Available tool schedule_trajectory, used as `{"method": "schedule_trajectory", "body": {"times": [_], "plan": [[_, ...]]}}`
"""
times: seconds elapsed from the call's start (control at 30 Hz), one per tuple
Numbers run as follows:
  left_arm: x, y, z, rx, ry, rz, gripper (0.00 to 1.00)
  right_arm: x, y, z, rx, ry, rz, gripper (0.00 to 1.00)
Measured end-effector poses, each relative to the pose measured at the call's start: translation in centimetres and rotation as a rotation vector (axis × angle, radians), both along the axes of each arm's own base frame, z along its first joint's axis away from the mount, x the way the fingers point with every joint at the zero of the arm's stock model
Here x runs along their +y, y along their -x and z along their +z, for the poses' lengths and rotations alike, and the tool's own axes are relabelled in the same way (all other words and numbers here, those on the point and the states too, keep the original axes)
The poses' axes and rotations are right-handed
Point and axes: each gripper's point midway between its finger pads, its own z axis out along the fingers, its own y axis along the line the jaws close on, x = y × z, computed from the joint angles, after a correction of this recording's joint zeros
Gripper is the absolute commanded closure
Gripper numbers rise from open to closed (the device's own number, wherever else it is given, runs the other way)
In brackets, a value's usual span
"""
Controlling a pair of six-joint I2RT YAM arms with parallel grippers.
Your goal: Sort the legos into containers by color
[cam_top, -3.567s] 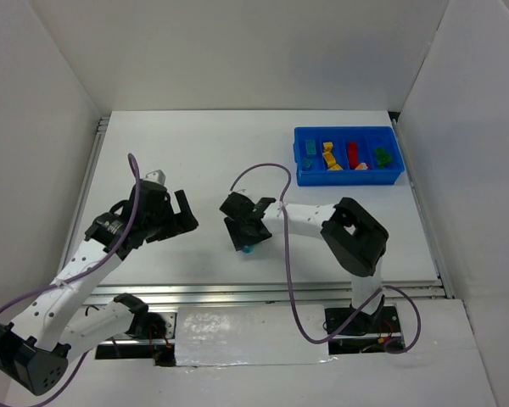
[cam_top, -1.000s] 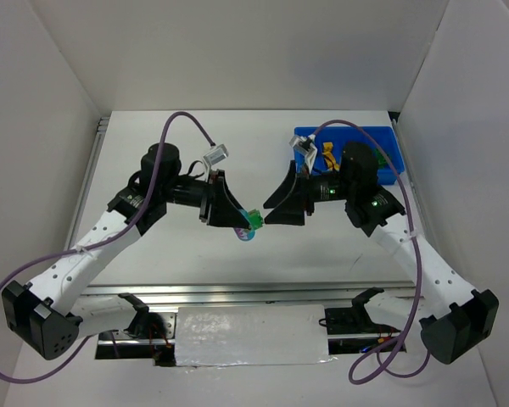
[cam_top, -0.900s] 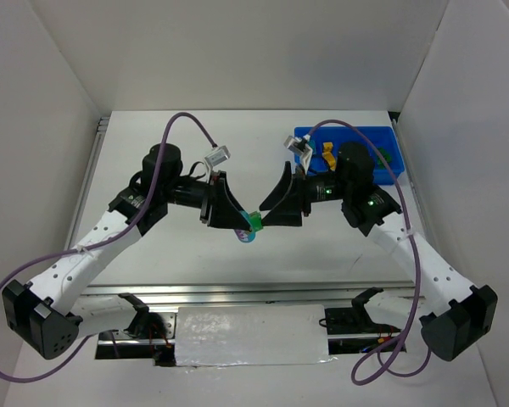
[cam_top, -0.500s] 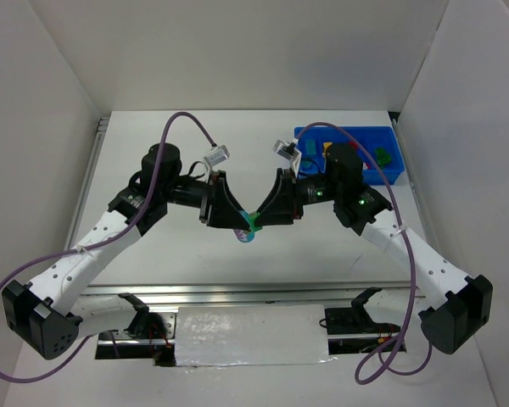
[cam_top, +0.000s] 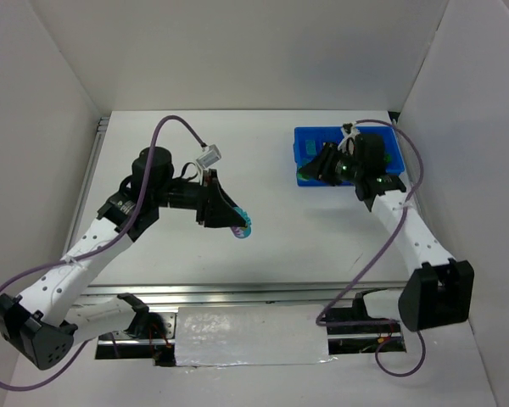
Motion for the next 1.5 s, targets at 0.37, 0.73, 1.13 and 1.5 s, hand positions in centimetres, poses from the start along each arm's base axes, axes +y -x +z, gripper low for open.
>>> {"method": "schedule_trajectory", "body": {"times": [0.37,0.73,1.13,1.5], "plan": [[2.4,0.1,-2.2,-0.018,-0.115,0.138,1.0,-23.8,-17.4,-3.5,0.278,0.526,-0.983,1.0],[3.9,1.0,-3.4,0.016,-0.185,0.192,1.0,-34.1,-16.8,-8.4,0.482,0.667,-1.093,0.97],[4.5,1.8,-2.8,0.019,-0.171,0.219,1.0,-31.7,-18.1,-9.1,0.48,0.542,-0.959,0.86],[4.9,2.2,-3.3,0.038,-0.174,0.242,1.0,-31.2,-18.4,-11.3,0.52,0.529,-0.928,0.04]]}}
